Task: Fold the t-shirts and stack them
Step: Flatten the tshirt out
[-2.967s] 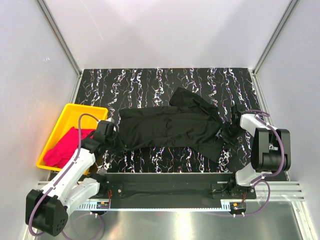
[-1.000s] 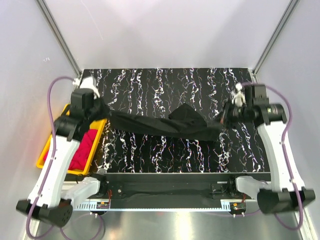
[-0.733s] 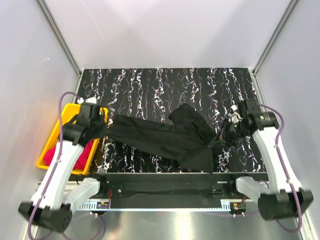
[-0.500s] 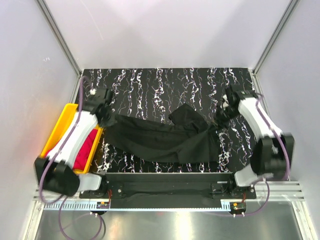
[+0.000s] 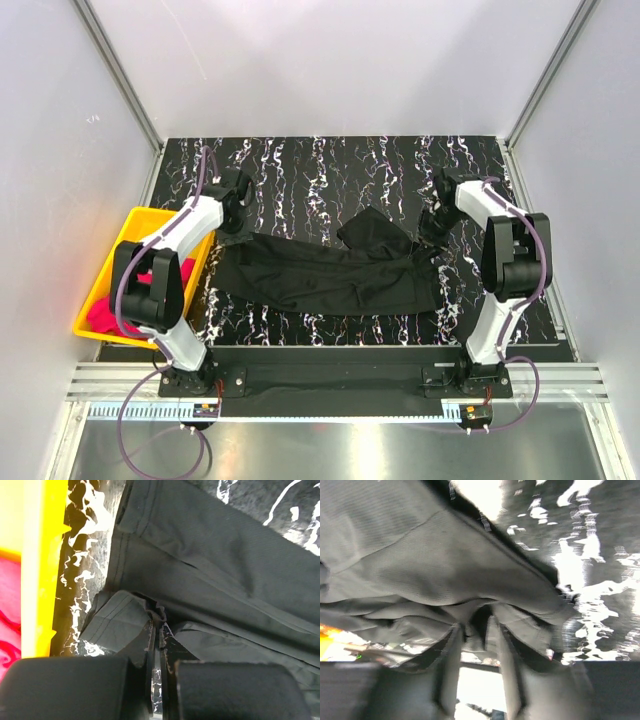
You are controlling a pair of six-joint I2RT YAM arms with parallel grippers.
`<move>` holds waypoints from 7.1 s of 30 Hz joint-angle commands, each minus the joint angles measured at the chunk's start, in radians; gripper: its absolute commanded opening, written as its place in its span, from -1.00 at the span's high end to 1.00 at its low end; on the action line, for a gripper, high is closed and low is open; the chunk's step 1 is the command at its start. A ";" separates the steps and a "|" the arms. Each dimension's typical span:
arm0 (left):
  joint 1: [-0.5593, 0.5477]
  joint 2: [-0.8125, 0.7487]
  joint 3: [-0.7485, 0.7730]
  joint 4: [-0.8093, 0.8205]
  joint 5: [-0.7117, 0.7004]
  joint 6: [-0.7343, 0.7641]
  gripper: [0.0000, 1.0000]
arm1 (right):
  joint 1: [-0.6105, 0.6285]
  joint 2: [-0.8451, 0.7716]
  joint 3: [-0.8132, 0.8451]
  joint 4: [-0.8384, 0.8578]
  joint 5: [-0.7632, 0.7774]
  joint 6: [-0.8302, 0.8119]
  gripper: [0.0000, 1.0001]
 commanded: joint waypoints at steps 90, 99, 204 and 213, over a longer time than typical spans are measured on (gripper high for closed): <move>0.002 -0.264 -0.132 0.108 0.159 0.056 1.00 | 0.019 -0.320 -0.480 0.156 -0.173 0.111 0.68; 0.002 -0.277 -0.142 0.110 0.173 0.067 1.00 | 0.019 -0.344 -0.483 0.145 -0.197 0.122 0.43; 0.005 -0.297 -0.130 0.105 0.210 0.038 1.00 | -0.004 -0.421 -0.368 0.159 -0.212 0.167 1.00; 0.028 -0.399 0.005 0.045 0.173 -0.020 1.00 | -0.030 -0.433 -0.050 0.159 -0.100 0.251 1.00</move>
